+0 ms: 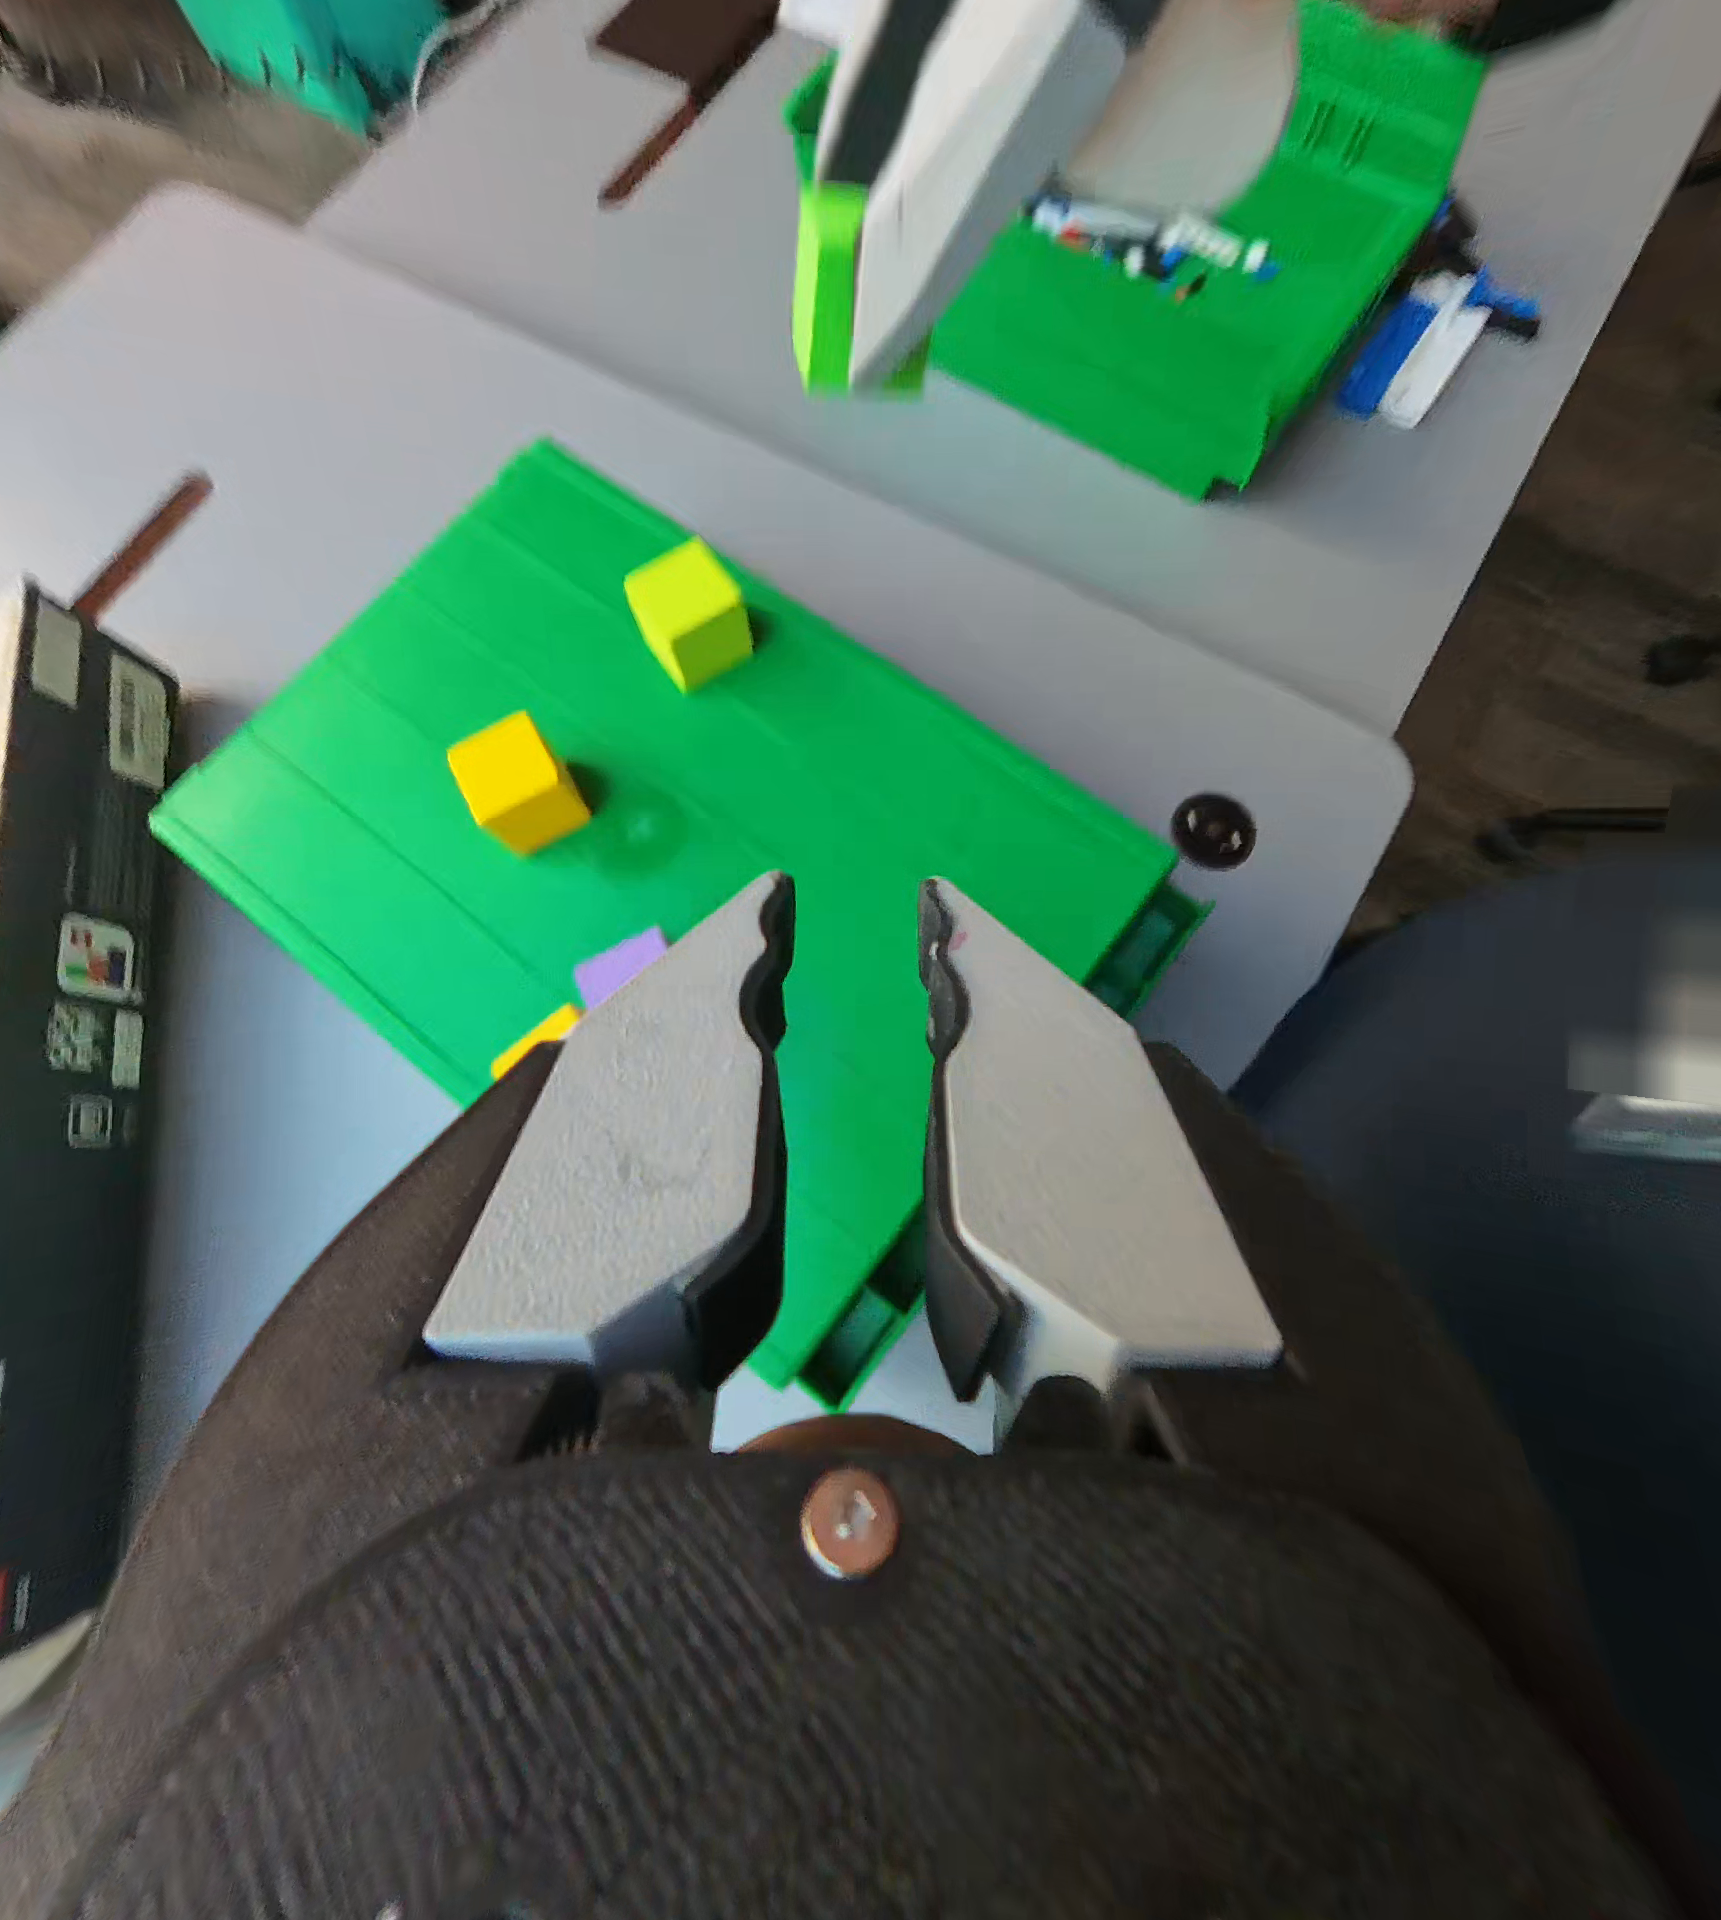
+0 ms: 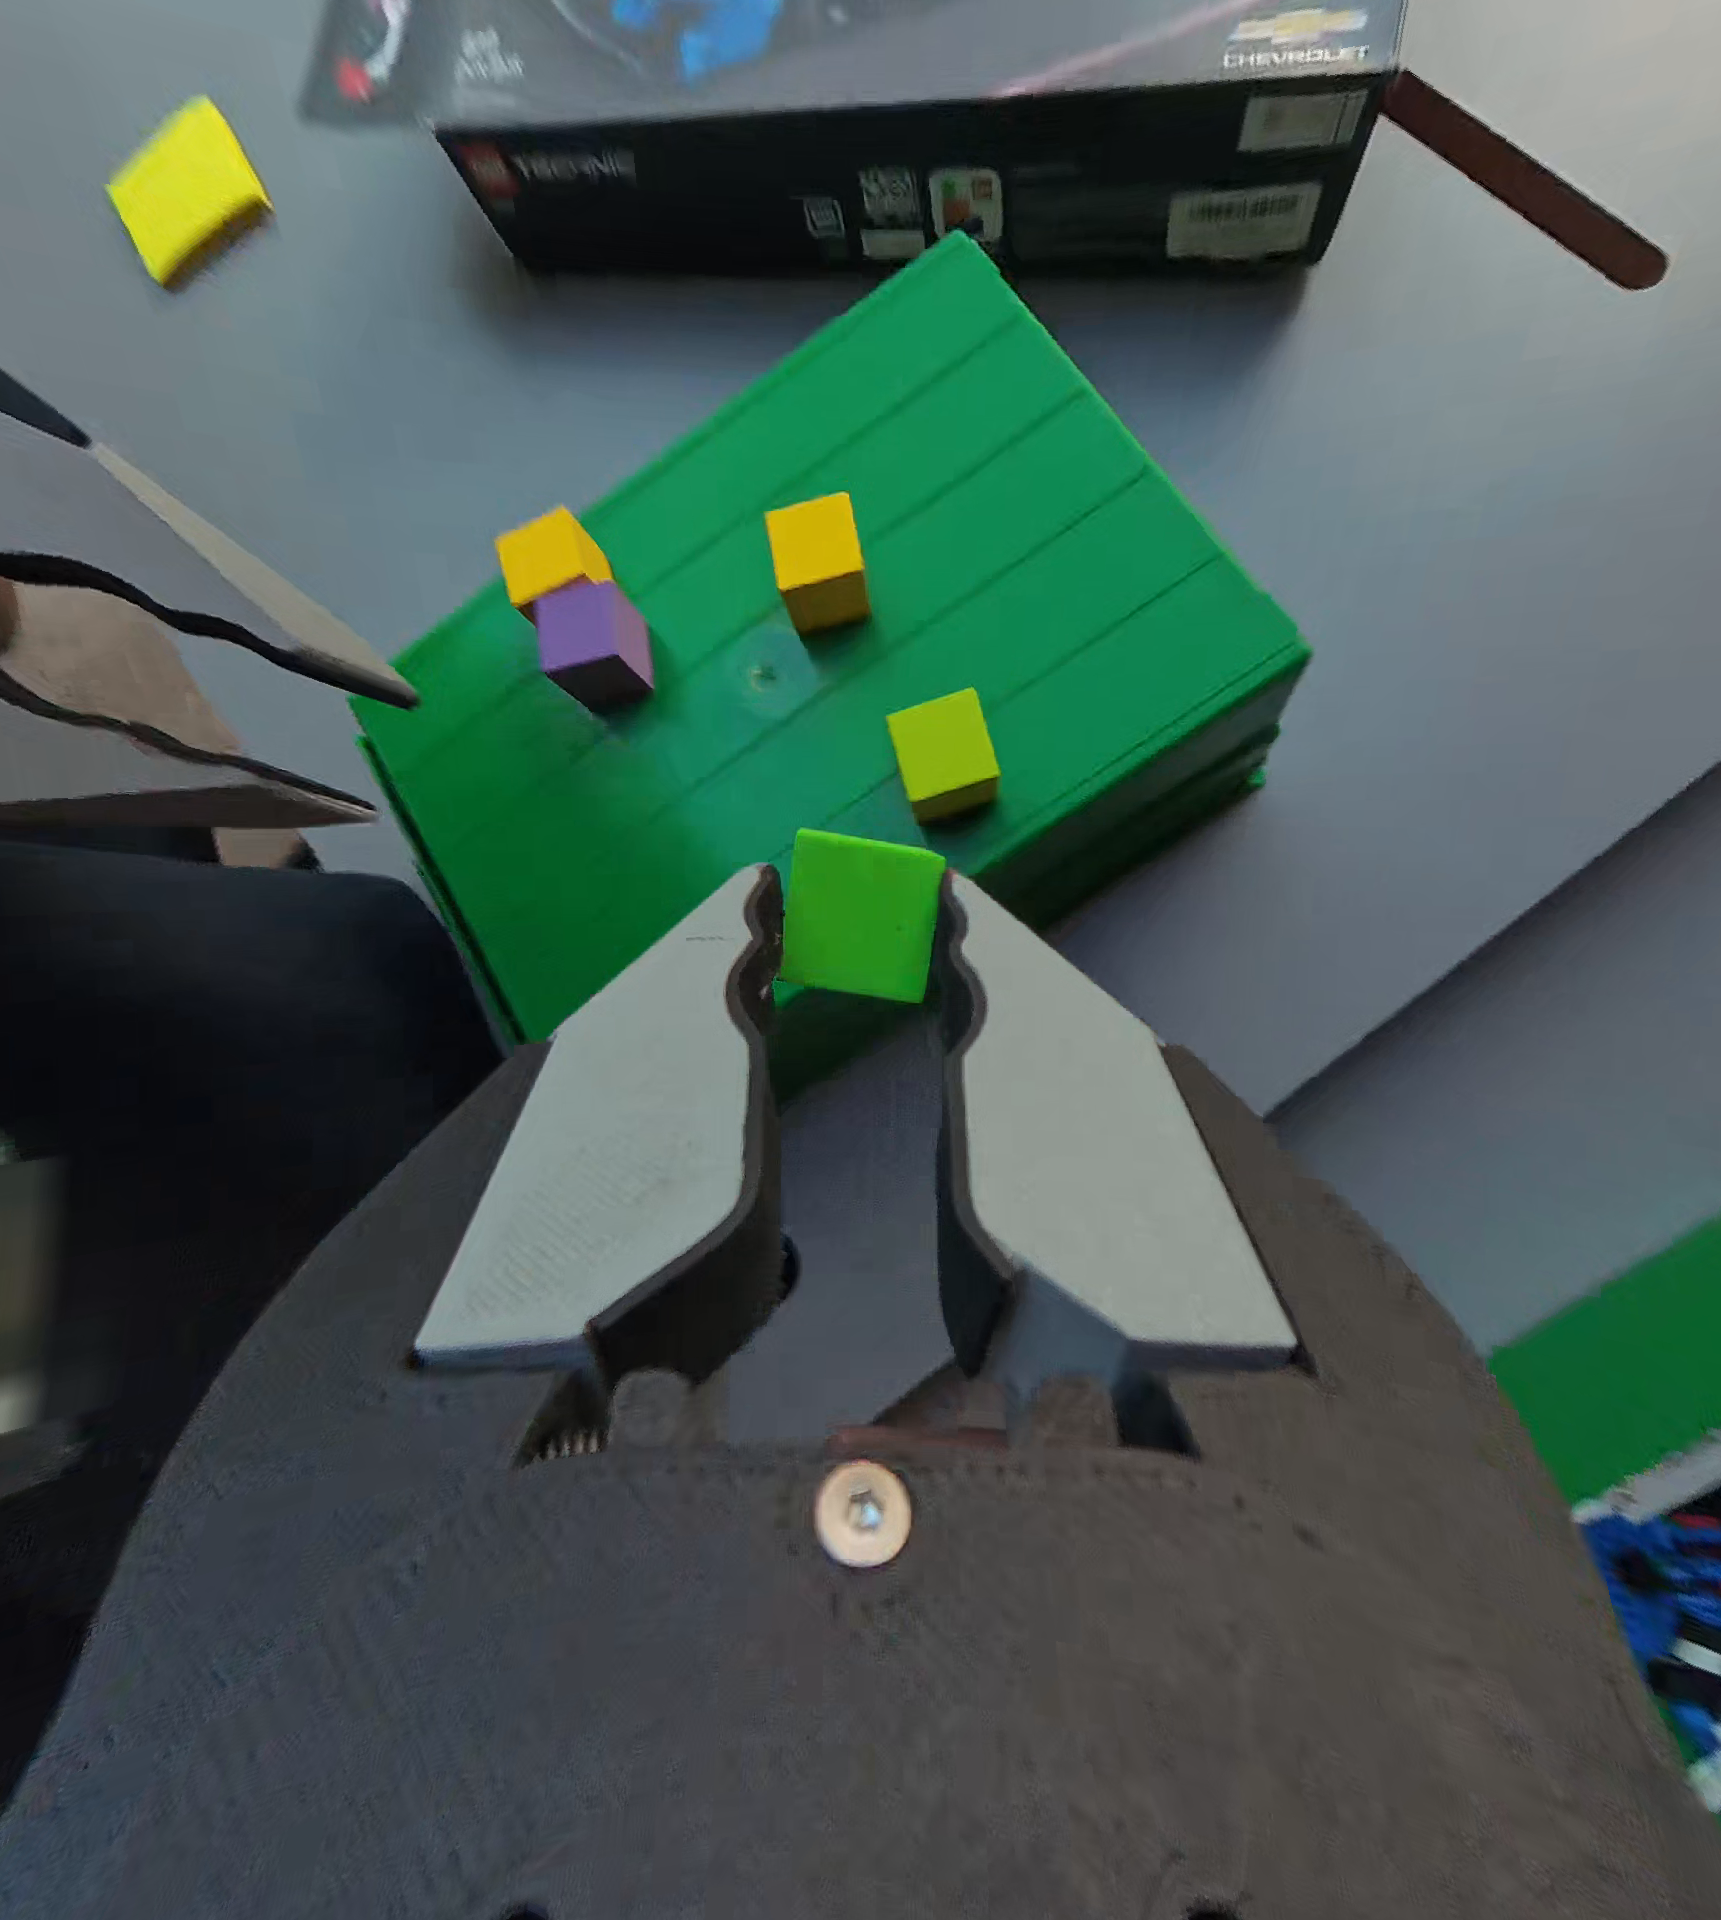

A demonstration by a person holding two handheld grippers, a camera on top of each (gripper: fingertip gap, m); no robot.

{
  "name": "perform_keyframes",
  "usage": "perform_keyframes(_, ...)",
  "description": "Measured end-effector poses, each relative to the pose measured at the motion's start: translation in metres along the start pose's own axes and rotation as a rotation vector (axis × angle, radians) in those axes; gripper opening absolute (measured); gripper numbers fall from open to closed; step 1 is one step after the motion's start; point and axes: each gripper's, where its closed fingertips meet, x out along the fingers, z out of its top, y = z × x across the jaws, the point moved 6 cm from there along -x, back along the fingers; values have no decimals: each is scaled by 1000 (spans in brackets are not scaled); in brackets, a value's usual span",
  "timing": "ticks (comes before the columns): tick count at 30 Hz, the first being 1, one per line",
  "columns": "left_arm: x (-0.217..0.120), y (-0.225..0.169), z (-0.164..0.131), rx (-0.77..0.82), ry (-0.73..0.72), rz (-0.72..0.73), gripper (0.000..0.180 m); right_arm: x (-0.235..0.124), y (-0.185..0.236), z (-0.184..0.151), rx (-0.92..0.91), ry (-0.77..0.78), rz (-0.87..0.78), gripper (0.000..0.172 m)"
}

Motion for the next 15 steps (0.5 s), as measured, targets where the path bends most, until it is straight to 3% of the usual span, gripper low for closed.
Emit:
perform_keyframes(6, 0, 9, -26, -91, 52, 14, 22, 36, -7, 26, -213, 142, -8, 27)
perform_keyframes(11, -3, 9, -35, -163, 42, 3, 21, 71, -13, 24, -388, 314, -53, 27)
perform_keyframes(15, -7, 9, -45, -175, 51, 14, 20, 83, -15, 25, -406, 330, -48, 27)
